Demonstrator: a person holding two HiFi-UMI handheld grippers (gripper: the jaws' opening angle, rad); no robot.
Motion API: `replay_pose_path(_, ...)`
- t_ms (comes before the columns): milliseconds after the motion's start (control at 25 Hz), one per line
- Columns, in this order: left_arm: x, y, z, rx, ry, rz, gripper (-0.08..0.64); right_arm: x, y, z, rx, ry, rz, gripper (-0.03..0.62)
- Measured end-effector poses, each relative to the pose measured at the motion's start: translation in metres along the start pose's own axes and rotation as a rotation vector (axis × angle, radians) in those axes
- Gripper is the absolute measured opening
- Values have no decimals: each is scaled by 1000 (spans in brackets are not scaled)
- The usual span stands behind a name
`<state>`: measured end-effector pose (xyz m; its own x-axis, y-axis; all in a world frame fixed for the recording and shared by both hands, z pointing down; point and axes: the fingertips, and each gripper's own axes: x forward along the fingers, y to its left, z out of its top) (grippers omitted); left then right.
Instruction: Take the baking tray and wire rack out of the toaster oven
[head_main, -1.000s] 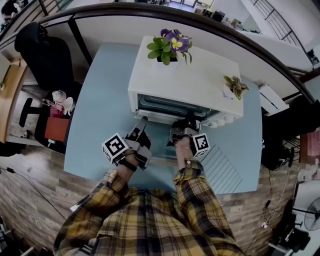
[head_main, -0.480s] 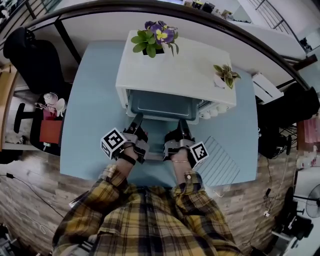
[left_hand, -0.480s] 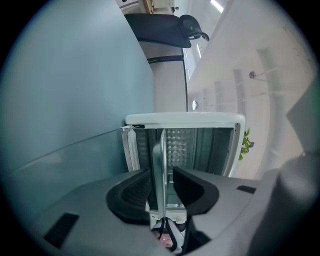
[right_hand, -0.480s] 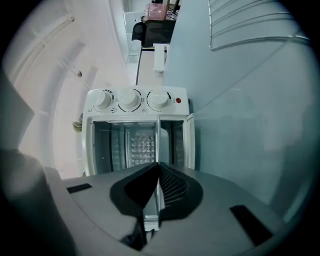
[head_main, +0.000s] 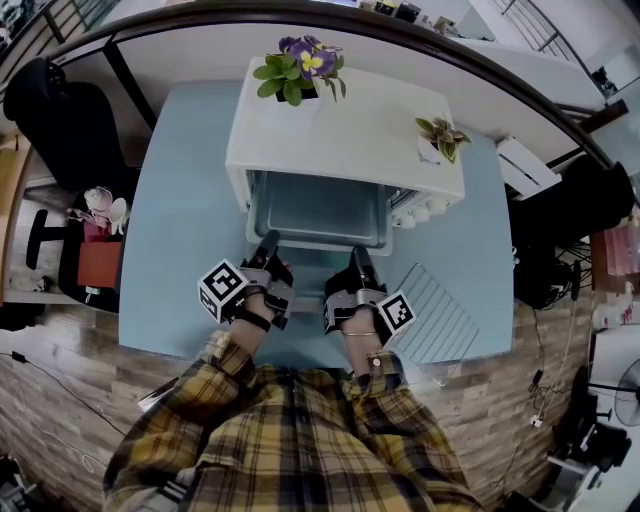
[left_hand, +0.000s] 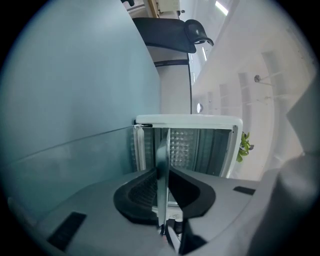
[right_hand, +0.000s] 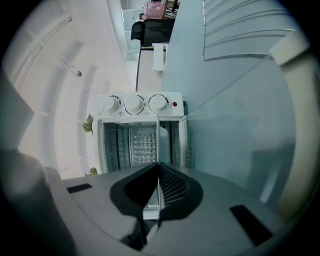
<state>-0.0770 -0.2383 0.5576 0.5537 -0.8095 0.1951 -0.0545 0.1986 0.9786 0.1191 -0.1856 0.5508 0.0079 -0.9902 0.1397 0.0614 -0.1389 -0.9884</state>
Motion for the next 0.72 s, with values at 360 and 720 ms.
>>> replay_pose_path(360,-37,-1,-19,-5,-17,-24,67,-36,5,-2,-5,26,24,12)
replay_pose_path(720,-88,3,-52,-42,-61,-31,72,-87,12,-2,-12,91,44,9)
